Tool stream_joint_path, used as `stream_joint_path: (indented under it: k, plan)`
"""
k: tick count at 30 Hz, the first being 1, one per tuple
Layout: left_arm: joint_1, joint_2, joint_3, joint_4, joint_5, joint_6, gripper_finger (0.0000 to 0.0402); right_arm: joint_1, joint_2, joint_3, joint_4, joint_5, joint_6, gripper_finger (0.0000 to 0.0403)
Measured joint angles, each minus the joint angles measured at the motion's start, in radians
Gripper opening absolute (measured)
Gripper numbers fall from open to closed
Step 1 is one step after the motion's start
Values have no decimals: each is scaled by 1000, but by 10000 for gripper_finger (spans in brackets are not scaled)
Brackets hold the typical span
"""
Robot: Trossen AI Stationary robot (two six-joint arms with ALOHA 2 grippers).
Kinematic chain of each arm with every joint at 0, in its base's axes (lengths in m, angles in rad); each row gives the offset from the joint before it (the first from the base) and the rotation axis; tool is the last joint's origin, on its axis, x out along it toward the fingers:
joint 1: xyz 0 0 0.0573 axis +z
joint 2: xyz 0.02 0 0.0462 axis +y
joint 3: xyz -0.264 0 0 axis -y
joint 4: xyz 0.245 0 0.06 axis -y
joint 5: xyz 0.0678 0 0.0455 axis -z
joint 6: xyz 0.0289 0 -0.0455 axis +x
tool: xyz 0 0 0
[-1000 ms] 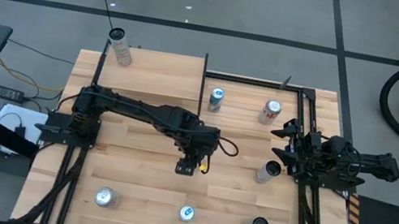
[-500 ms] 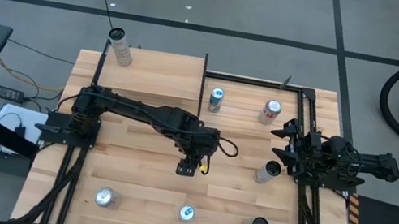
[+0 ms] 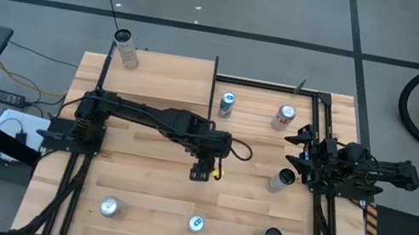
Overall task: Place canned beverage on shelf
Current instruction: Put the left white-pink soda can on the shelf
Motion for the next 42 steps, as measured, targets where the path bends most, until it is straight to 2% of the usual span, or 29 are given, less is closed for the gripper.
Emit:
stream_joint_path:
  k: [8, 16, 22, 26, 33, 39, 42]
  plan:
    - [13, 0, 7, 0, -27, -8, 300, 0, 0, 0, 0, 0, 0, 285]
    - [11, 0, 7, 39, 62, -60, 300, 0, 0, 0, 0, 0, 0, 285]
    - [13, 0, 6, 35, 61, -86, 301, 0, 0, 0, 0, 0, 0, 285]
    - [13, 0, 6, 25, 60, -88, 322, 0, 0, 0, 0, 0, 0, 285]
    - [13, 0, 5, -4, 34, -90, 393, 0, 0, 0, 0, 0, 0, 285]
    - [13, 2, -39, -6, 37, -88, 393, 0, 0, 0, 0, 0, 0, 285]
    - [25, 3, -67, 7, 79, -88, 392, 0, 0, 0, 0, 0, 0, 285]
